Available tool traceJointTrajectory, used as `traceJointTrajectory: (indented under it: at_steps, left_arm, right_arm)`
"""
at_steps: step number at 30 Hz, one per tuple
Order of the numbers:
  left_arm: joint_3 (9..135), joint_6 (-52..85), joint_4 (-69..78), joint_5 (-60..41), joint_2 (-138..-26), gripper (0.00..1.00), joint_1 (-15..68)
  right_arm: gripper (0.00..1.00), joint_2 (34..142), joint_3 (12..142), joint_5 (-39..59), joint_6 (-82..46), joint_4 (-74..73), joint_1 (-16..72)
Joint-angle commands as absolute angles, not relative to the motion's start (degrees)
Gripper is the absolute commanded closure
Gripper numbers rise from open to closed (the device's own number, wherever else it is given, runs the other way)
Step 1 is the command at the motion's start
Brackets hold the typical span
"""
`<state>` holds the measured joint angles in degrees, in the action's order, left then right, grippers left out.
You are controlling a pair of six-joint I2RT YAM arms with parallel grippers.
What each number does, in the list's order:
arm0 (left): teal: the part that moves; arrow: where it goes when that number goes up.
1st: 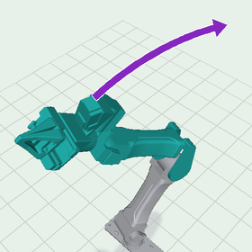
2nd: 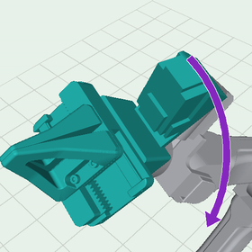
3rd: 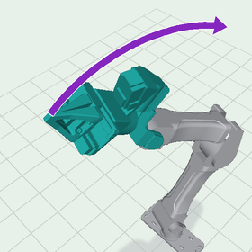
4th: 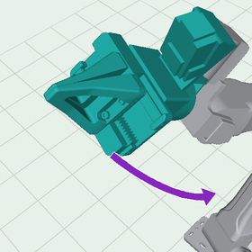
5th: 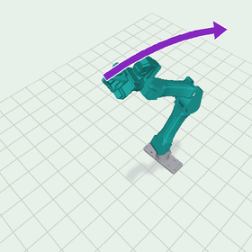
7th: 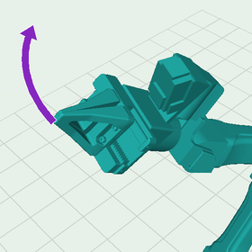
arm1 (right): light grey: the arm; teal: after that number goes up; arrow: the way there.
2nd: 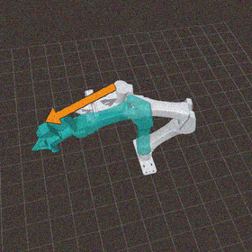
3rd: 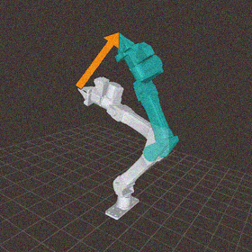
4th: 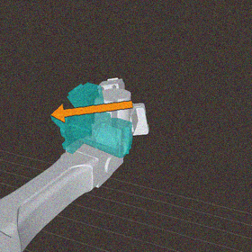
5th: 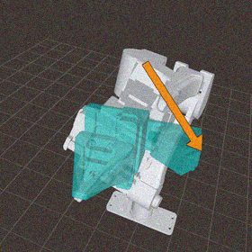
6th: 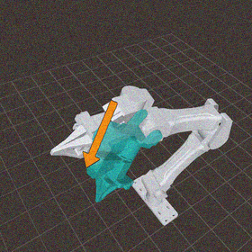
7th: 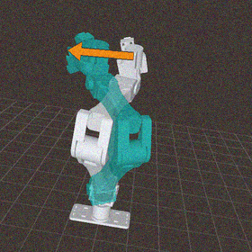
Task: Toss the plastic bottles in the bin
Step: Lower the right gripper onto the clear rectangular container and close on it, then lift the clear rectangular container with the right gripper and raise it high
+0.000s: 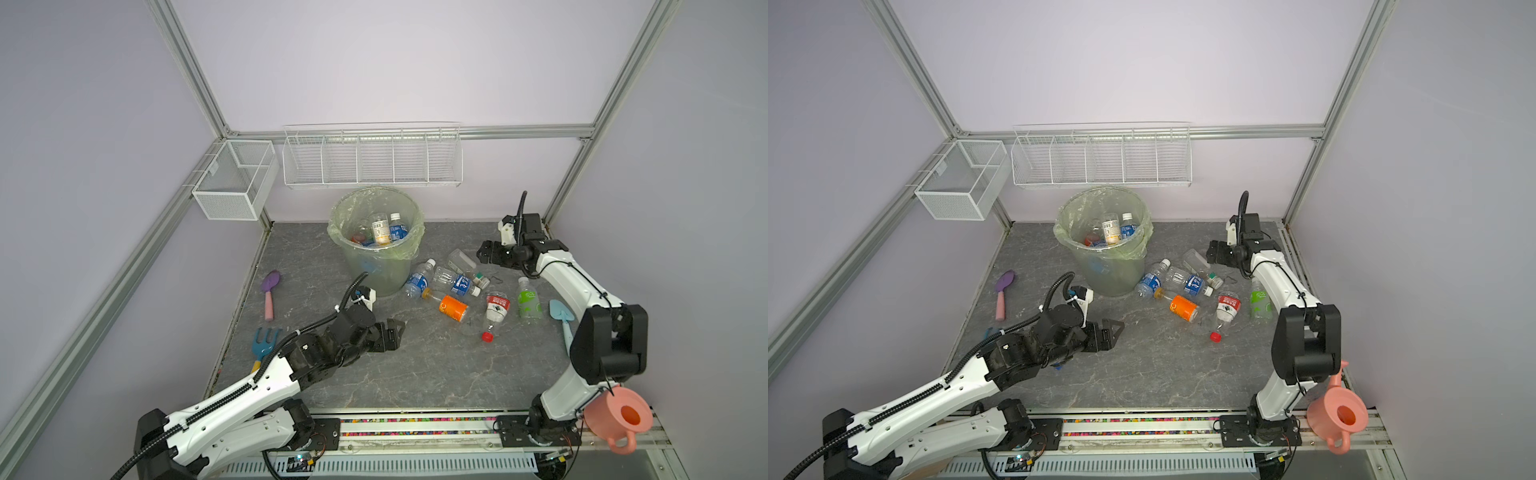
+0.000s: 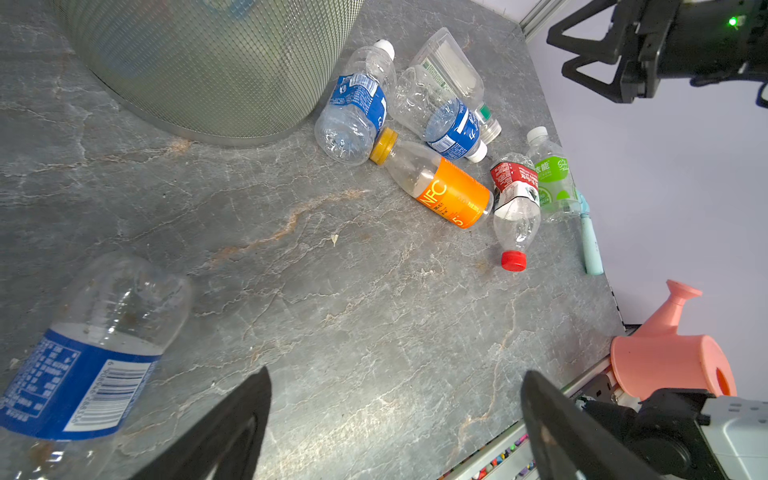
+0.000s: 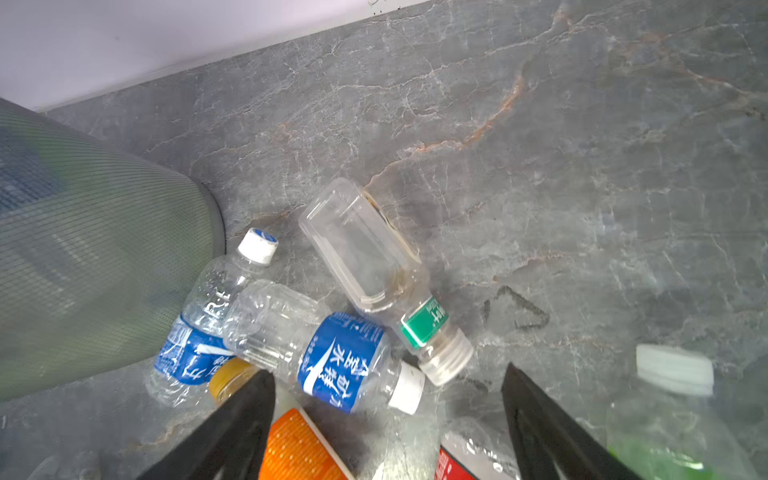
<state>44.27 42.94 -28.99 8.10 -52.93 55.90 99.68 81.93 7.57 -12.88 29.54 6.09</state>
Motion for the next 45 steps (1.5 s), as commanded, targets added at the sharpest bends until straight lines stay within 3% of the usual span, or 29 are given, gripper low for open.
traceJointTrajectory:
  at_steps: [1,17,39,45]
  left_arm:
    - [46.1,41.6,-29.3,8.6,-52.7,0.07,56.2]
    - [43.6,36.1,-24.6,4.7,-51.4,0.06,56.2]
    - [41.4,34.7,-21.7,2.4,-45.2,0.06,56.5]
    - [41.4,35.1,-21.6,2.6,-45.0,0.06,56.7]
  right_arm:
    - [0.12,103.8,86.1,8.2,-9.4,32.0,8.1]
    - [0.12,118.2,95.5,0.4,-3.5,35.1,13.3]
    - [0.12,124.8,98.2,-2.7,-4.2,38.4,14.4]
    - [0.03,124.0,96.7,-3.7,-5.0,38.2,14.5]
